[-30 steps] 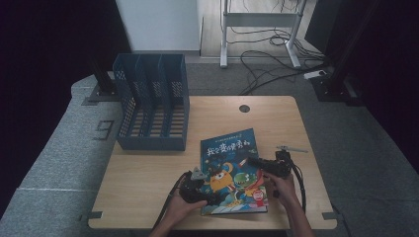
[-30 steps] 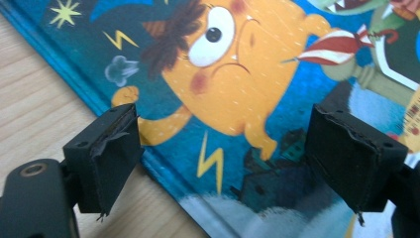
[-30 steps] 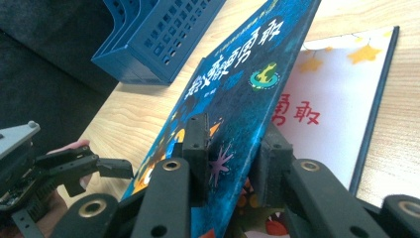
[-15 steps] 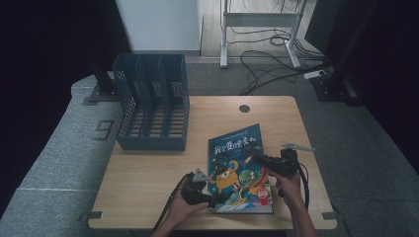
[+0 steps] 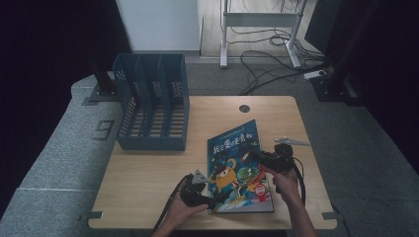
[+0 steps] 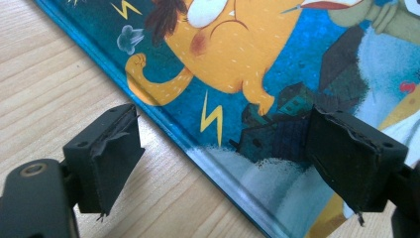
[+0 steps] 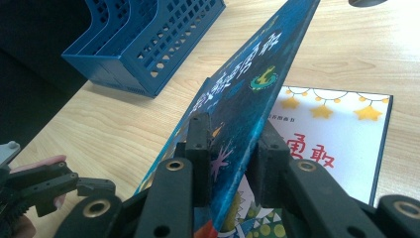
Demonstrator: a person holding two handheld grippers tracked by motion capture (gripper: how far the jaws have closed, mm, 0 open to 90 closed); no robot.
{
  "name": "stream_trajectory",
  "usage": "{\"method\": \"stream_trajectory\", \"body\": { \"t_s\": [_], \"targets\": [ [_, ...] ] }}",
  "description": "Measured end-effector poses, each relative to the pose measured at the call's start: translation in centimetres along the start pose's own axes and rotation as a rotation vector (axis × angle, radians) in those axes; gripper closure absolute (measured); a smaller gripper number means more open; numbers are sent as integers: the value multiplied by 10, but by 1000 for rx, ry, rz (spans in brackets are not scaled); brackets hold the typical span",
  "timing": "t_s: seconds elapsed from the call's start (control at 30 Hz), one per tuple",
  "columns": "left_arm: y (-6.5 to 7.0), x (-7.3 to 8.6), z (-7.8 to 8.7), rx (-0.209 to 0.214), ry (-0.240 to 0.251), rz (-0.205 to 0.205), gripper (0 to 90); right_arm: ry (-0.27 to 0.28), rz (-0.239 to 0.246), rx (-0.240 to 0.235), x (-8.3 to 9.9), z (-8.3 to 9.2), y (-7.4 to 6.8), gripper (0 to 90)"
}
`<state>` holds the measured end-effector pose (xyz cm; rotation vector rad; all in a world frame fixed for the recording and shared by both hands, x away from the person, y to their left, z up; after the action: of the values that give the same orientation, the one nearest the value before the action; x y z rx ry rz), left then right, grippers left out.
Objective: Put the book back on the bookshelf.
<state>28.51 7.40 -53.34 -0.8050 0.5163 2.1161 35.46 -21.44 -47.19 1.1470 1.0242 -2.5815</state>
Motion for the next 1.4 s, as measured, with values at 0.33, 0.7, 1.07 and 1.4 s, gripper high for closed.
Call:
{"method": "stream_trajectory", "body": {
  "t_s": [0.33,0.7,1.07,1.4],
  "targets": [
    [9,5,5,12,-2,-17,123,-12,22,24,-6,-1,-10,725],
    [18,10,7,-2,-38,-57,58,-12,10,19,-7,-2,-9,729],
    [22,11,4,-17,-79,-75,0,-2,-11,11,-9,-4,-5,734],
    [30,13,-1,-31,-117,-107,0,1,-24,6,-11,-6,-1,735]
  ]
}}
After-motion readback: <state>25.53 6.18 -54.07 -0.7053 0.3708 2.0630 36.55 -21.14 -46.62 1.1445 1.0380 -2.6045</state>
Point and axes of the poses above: each handheld gripper's, and its own axes: z roughly backward along the jaws, x roughly out of its underside, y roughly to its right, the point moved 1 cm from there along -z, roughly forward along the jaws, and after that the axes turned 8 degrees about -z, right-handed, at the moved point
